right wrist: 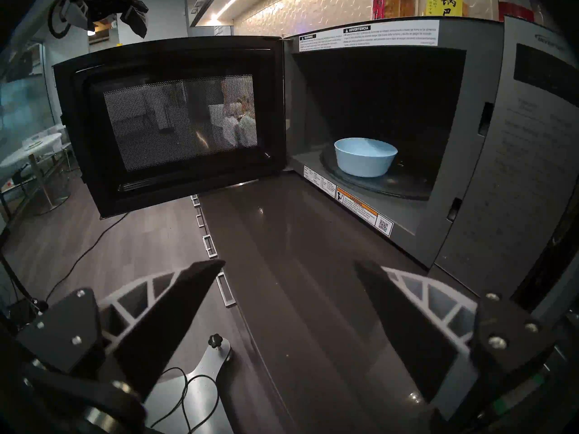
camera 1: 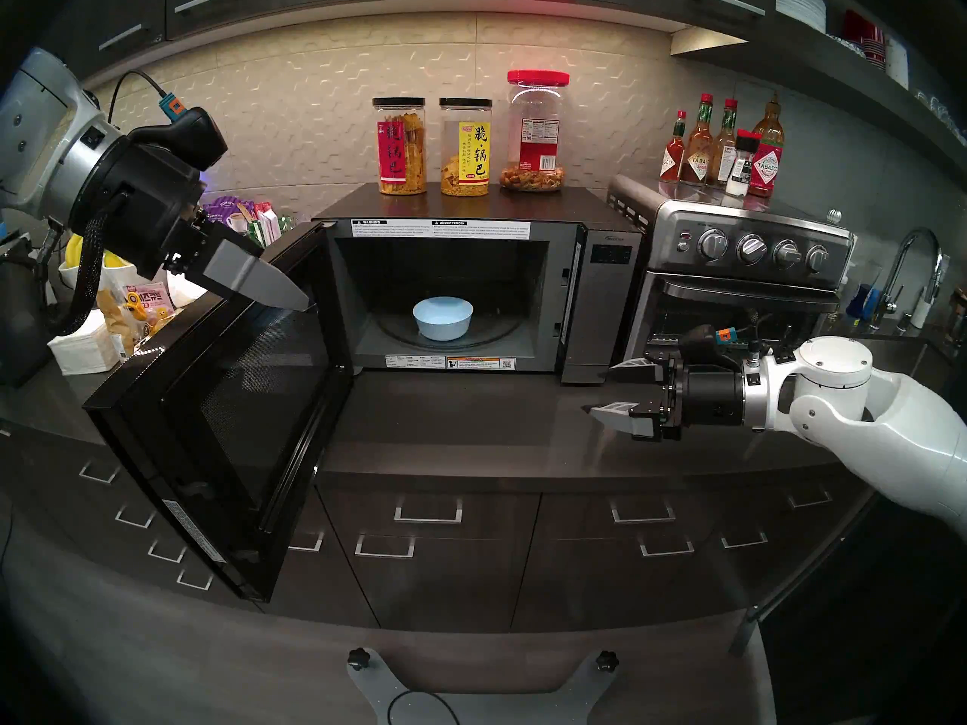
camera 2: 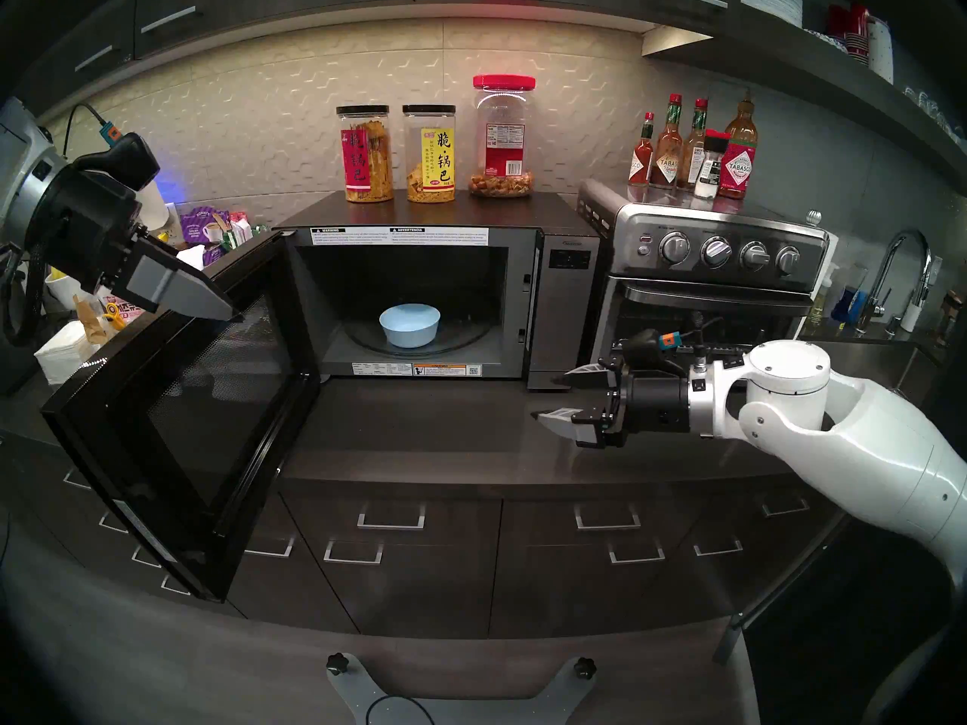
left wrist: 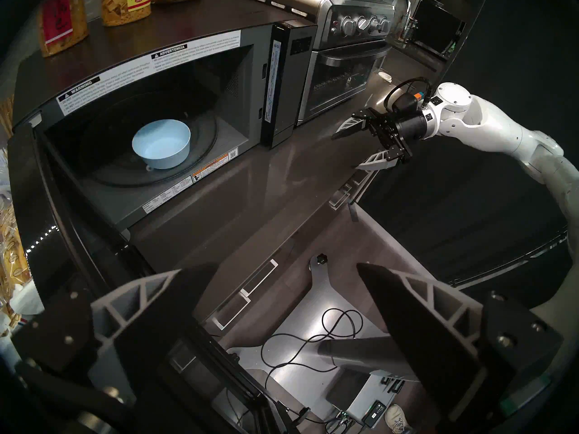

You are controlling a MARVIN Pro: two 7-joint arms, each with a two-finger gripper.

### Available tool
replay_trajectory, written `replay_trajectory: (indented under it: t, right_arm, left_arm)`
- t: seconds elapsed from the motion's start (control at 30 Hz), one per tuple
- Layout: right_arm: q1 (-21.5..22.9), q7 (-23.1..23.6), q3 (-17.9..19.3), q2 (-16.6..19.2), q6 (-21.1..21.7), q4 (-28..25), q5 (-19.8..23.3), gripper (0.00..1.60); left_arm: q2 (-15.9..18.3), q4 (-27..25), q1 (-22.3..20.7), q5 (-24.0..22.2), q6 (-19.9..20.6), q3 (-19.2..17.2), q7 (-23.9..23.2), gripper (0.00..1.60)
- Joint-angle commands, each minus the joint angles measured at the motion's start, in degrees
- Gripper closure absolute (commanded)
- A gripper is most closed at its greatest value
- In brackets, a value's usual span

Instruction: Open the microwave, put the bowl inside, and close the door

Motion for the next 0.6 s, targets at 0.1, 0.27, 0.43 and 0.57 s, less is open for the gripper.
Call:
replay_trajectory:
  t: [0.1,0.27,0.43,0.57]
  right_arm:
    - [0.69,0.17,0.76,0.21,-0.21,-0.18,0.35,0.00]
    - [0.69,0.17,0.76,0.21,-0.22,-0.18,0.35,0.00]
    - [0.69,0.17,0.75,0.21,-0.22,-0.18,0.35,0.00]
    - [0.69,0.17,0.75,0.21,-0.22,-0.18,0.35,0.00]
  left_arm:
    - [-0.19,0.13,-0.03,-0.14,-0.18,-0.77,-0.08,0.00]
    - [-0.16,0.09,0.19,0.14,-0.53,-1.09,-0.04,0.00]
    - [-0.18,0.50,-0.39,0.22,-0.13,-0.78,-0.55,0.00]
    - [-0.30,0.78,-1.15,0.16,-0.13,-0.61,-0.86,0.00]
